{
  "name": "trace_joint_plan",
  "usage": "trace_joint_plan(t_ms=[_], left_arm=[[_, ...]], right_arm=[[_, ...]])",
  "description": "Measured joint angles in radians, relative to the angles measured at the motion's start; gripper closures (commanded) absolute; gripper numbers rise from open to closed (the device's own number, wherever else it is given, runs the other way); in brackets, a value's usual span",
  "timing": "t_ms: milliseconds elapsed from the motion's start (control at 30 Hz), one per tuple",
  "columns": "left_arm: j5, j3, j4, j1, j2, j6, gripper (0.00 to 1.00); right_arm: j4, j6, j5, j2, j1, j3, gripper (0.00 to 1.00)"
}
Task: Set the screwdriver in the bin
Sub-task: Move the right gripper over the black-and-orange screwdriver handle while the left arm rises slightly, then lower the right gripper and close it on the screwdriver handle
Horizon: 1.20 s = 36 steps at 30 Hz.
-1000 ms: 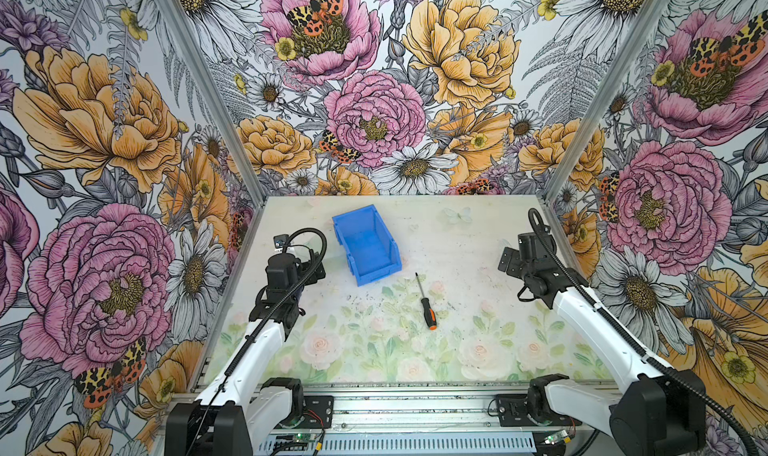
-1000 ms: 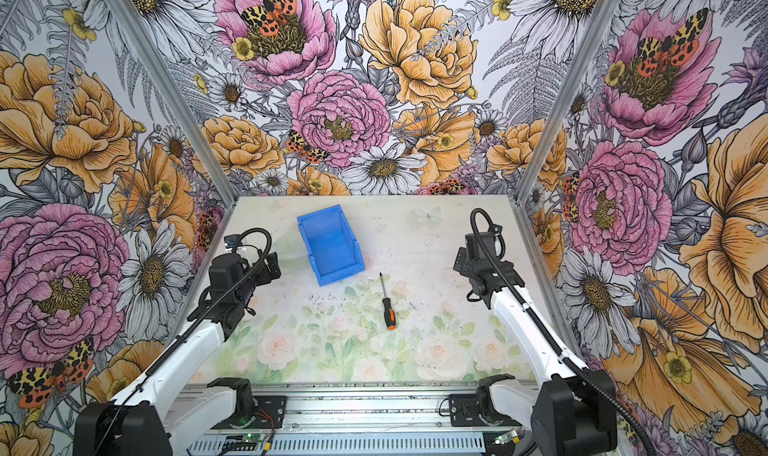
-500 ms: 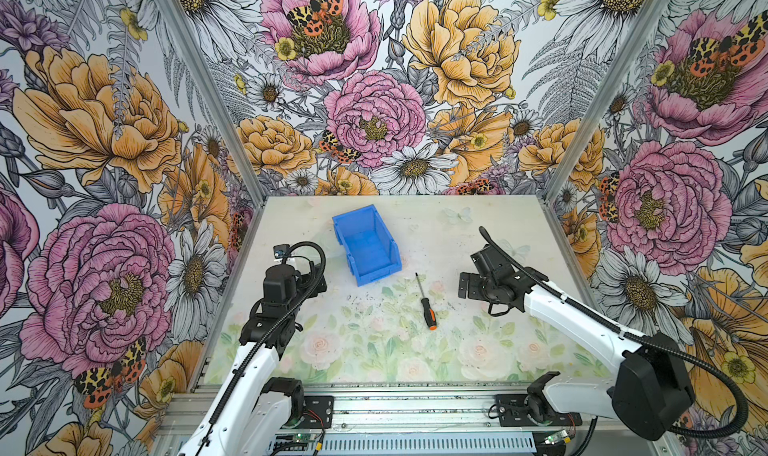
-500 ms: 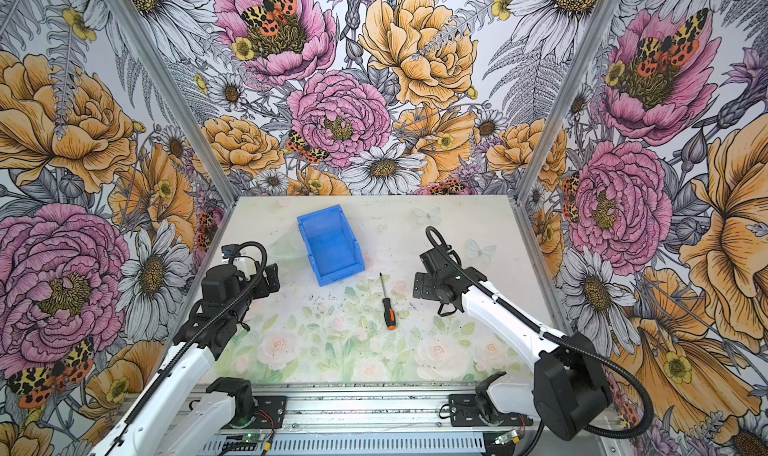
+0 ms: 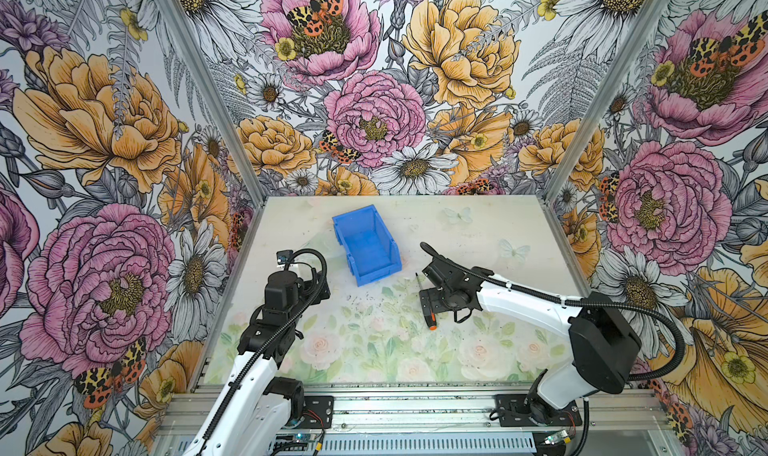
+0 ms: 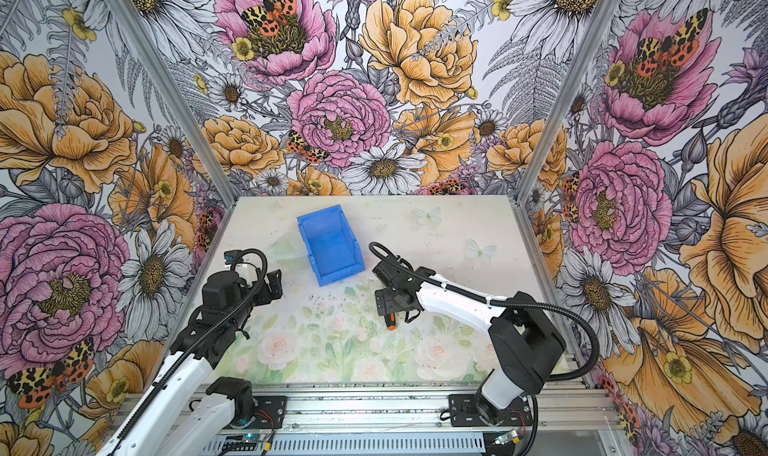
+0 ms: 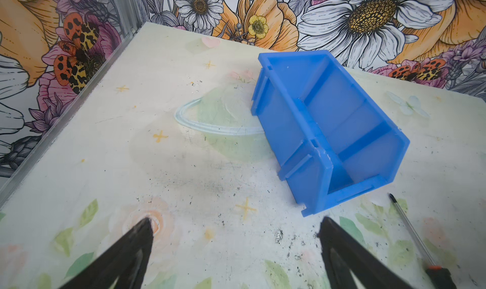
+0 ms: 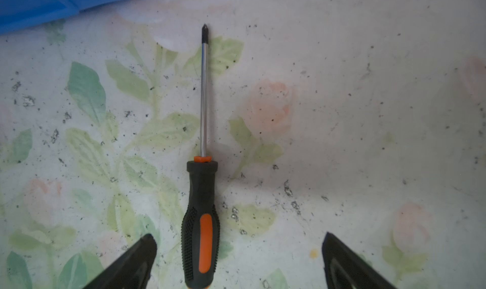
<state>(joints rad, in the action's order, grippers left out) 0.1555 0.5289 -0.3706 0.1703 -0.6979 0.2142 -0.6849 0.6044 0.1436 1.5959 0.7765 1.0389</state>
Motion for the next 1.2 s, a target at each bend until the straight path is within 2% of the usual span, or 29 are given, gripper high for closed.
trace_joint_plan(t_ms=[133, 433, 733, 900, 1200], left_arm=[[-0.011, 0.0, 0.0, 0.004, 0.014, -0.001, 0.01], [-0.078, 0.0, -0.008, 0.005, 0.044, -0.003, 0.01], [-0.127, -0.007, -0.006, 0.022, 0.061, 0.019, 0.01], [-0.127, -0.021, -0.007, 0.022, 0.06, 0.024, 0.01], [-0.126, -0.021, 0.005, 0.022, 0.056, 0.024, 0.01]], right_arm=[[0.025, -0.003, -0.011, 0.029, 0.029, 0.0, 0.04], [0.061, -0.002, -0.041, 0.111, 0.081, 0.0, 0.14], [0.093, 0.018, -0.042, 0.121, 0.081, -0.023, 0.37], [0.1, 0.016, -0.044, 0.129, 0.081, -0.027, 0.43], [0.108, 0.007, -0.034, 0.142, 0.08, -0.037, 0.73]])
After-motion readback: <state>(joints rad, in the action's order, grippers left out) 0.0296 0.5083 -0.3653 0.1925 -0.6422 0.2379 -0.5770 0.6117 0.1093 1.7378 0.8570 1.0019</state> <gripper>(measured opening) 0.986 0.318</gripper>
